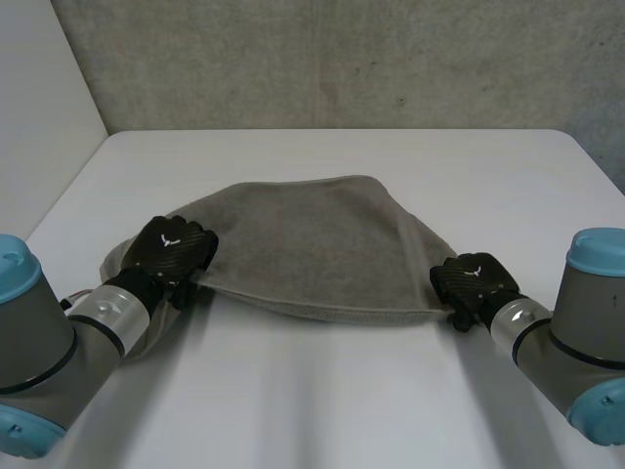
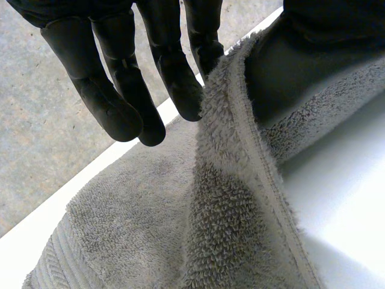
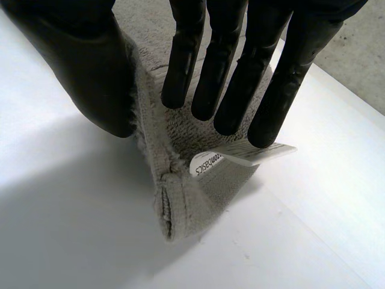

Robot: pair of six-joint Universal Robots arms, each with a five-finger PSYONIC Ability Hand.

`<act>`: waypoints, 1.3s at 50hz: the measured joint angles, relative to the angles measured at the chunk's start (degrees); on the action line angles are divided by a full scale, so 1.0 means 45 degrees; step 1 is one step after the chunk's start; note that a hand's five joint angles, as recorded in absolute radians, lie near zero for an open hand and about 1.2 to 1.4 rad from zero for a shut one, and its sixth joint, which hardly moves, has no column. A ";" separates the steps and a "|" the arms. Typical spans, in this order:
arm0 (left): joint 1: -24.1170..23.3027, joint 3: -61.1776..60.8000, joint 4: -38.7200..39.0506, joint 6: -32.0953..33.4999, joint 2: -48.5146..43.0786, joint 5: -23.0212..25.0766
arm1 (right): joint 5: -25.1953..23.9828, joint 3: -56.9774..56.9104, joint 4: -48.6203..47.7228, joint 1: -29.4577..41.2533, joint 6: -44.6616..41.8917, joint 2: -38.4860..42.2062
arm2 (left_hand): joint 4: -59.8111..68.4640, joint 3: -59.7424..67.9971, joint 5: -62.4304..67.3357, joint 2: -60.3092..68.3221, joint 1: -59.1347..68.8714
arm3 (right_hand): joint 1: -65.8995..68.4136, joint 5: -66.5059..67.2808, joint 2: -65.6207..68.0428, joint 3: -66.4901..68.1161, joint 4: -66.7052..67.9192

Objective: Fold the towel.

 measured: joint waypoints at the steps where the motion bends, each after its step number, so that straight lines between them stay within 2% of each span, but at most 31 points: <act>1: 0.0000 -0.0003 0.0000 0.0000 0.0000 0.0000 | -0.0004 -0.0003 0.0003 -0.0004 -0.0004 0.0000 | 0.0000 0.0000 0.0000 0.0000 0.0000 | 0.0011 0.0028 0.0002 0.0017 0.0014; 3: -0.0008 -0.0017 0.0000 0.0000 0.0000 0.0005 | -0.0016 -0.0026 0.0022 -0.0012 -0.0025 0.0002 | 0.0000 0.0000 0.0000 0.0000 0.0001 | 0.0602 0.0650 0.0582 0.0565 0.0613; 7: -0.0016 -0.0039 0.0005 0.0000 -0.0001 0.0010 | -0.0016 -0.0075 0.0060 -0.0014 -0.0040 0.0012 | 0.0000 0.0000 0.0000 0.0000 0.0001 | 0.4060 0.4261 0.4027 0.3972 0.4061; 15: 0.0010 -0.0167 0.0166 0.0008 -0.0087 -0.0032 | -0.0028 0.0015 0.0044 -0.0152 0.0021 -0.0509 | -0.0170 -0.0213 -0.0001 -0.0150 -0.0004 | 0.4117 0.4466 0.4122 0.4196 0.4301; 17: 0.0014 -0.0200 0.0247 0.0015 -0.0143 -0.0047 | -0.0046 0.0078 0.0047 -0.0315 0.0025 -0.0827 | -0.1337 -0.1370 -0.0600 -0.1296 -0.0305 | 0.4117 0.4466 0.4122 0.4196 0.4301; 21: 0.0017 -0.0264 0.0424 0.0027 -0.0257 -0.0076 | -0.0112 0.0196 0.0064 -0.0786 0.0022 -0.1397 | -0.5434 -0.5427 -0.4399 -0.5252 -0.3959 | 0.4117 0.4466 0.4122 0.4196 0.4301; 25: 0.0028 -0.0306 0.0516 0.0036 -0.0342 -0.0078 | -0.0164 0.0204 0.0077 -0.1316 0.0003 -0.1656 | -0.6799 -0.7068 -0.5972 -0.6766 -0.5514 | 0.4118 0.4466 0.4127 0.4197 0.4299; 33: 0.0037 -0.0342 0.0533 0.0066 -0.0505 -0.0078 | -0.0109 0.0083 0.0086 -0.2141 -0.0089 -0.1704 | -0.6803 -0.7143 -0.6100 -0.6833 -0.5560 | 0.4121 0.4466 0.4128 0.4201 0.4299; 49: 0.0070 -0.1103 0.0330 0.0186 -0.0497 -0.0069 | -0.0002 -0.0007 0.0125 -0.2605 -0.0170 -0.1821 | -0.6803 -0.7128 -0.6059 -0.6827 -0.5545 | 0.4121 0.4466 0.4132 0.4203 0.4299; 65: 0.0064 -0.1377 -0.1563 0.0343 0.0755 -0.0111 | 0.0125 -0.0224 0.0410 -0.2969 -0.0161 -0.2333 | -0.6319 -0.6552 -0.5450 -0.6232 -0.4928 | 0.4122 0.4466 0.4132 0.4217 0.4299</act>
